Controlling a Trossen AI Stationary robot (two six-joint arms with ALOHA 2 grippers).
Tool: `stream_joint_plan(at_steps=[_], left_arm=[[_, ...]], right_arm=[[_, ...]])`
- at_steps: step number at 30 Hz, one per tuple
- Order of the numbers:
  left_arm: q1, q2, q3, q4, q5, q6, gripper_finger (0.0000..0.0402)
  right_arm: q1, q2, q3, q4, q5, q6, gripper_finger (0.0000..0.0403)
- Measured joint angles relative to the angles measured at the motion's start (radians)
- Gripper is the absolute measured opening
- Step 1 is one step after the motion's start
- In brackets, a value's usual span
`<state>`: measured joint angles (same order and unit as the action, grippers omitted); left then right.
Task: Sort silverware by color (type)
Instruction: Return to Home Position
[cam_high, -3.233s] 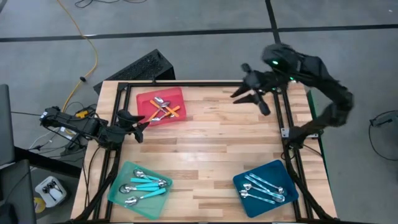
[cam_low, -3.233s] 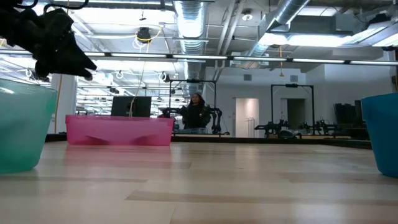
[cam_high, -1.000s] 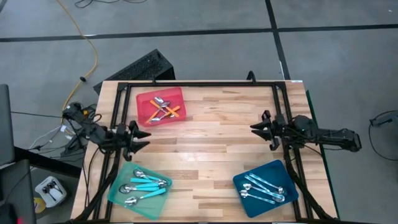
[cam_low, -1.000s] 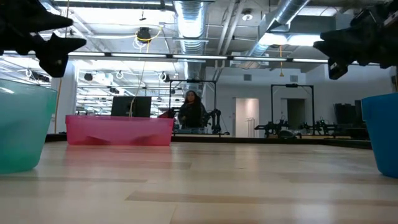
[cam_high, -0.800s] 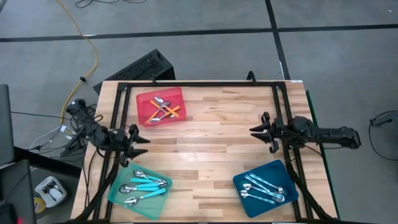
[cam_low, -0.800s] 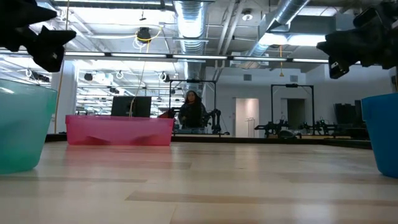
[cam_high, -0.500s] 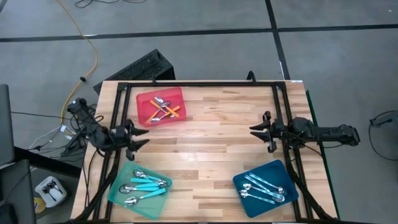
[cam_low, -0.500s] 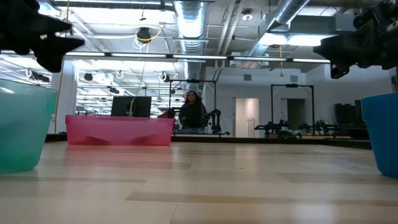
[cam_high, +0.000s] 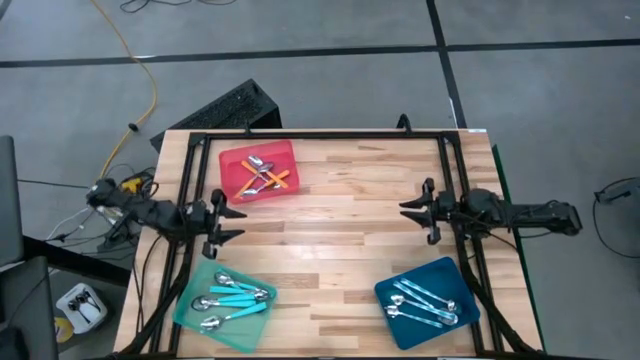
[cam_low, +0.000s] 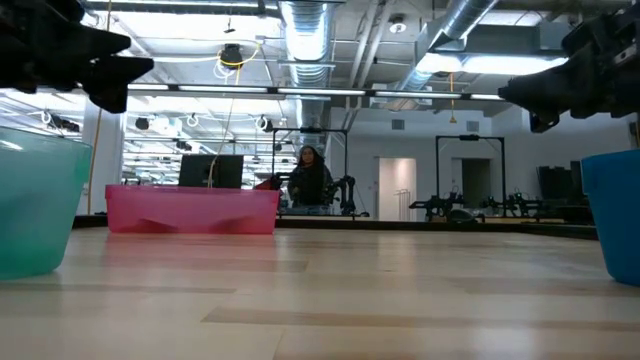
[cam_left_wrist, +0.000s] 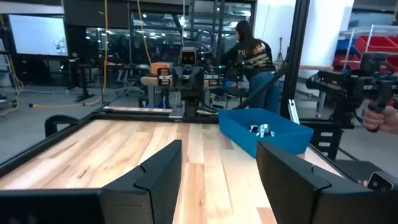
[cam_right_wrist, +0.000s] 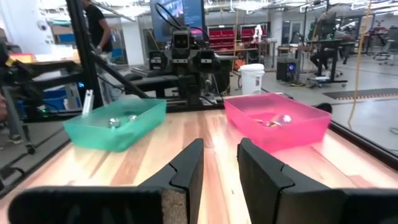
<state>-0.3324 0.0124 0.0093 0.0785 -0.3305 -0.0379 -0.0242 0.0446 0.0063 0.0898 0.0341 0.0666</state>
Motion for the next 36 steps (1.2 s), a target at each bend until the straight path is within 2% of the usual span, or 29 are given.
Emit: stream_joint_plan(at_steps=[4,7,10,13,22,36], left_arm=[[0.151,0.000,0.000,-0.025,0.173,-0.019,0.0190],[0.245,0.000,-0.001,-0.042,0.266,-0.021,0.0190],[0.322,0.000,-0.001,-0.046,0.294,-0.011,0.0190],[0.373,0.001,-0.002,-0.051,0.322,-0.012,0.0190],[0.385,0.005,-0.002,-0.051,0.318,0.018,0.0190],[0.385,0.005,-0.003,-0.050,0.317,-0.041,0.0190]], right_arm=[[-0.017,0.020,0.000,-0.002,-0.001,0.000,0.0122],[-0.023,0.027,0.000,-0.004,-0.005,-0.025,0.0122],[-0.023,0.027,-0.001,-0.031,-0.022,-0.067,0.0122],[-0.023,0.027,-0.001,-0.035,-0.083,-0.113,0.0122],[-0.013,0.027,-0.001,-0.058,-0.088,-0.136,0.0122],[-0.012,0.027,-0.001,-0.059,-0.082,-0.154,0.0122]])
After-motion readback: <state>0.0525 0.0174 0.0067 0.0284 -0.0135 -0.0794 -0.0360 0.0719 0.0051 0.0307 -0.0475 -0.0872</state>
